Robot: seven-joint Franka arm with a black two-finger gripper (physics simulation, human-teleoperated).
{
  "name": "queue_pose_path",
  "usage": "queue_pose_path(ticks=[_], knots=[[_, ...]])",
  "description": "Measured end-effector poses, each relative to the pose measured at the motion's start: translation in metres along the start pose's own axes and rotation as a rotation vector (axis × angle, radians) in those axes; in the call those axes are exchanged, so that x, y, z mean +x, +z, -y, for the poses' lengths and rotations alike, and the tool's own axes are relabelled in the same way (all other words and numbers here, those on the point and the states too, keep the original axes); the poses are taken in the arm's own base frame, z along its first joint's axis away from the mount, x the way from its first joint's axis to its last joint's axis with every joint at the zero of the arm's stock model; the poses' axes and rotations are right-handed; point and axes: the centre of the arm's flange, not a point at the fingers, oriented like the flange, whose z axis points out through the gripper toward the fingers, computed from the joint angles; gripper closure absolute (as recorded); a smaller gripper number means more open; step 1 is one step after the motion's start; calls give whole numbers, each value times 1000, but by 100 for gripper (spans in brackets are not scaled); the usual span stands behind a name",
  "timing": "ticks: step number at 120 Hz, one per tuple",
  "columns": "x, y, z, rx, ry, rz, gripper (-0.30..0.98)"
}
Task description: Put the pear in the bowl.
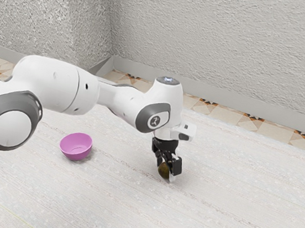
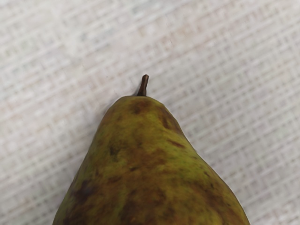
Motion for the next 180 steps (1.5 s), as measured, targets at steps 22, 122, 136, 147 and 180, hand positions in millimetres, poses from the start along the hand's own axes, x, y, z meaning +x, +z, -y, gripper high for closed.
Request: queue_pose_path(ticks=[22, 122, 136, 147, 180], knots=[[0, -1, 1, 3, 10, -5, 27], [-176, -126, 135, 114, -301, -31, 36], [-206, -124, 171, 106, -386, -20, 36], [-229, -113, 187, 91, -435, 5, 35], [-248, -102, 198, 68, -485, 25, 23]])
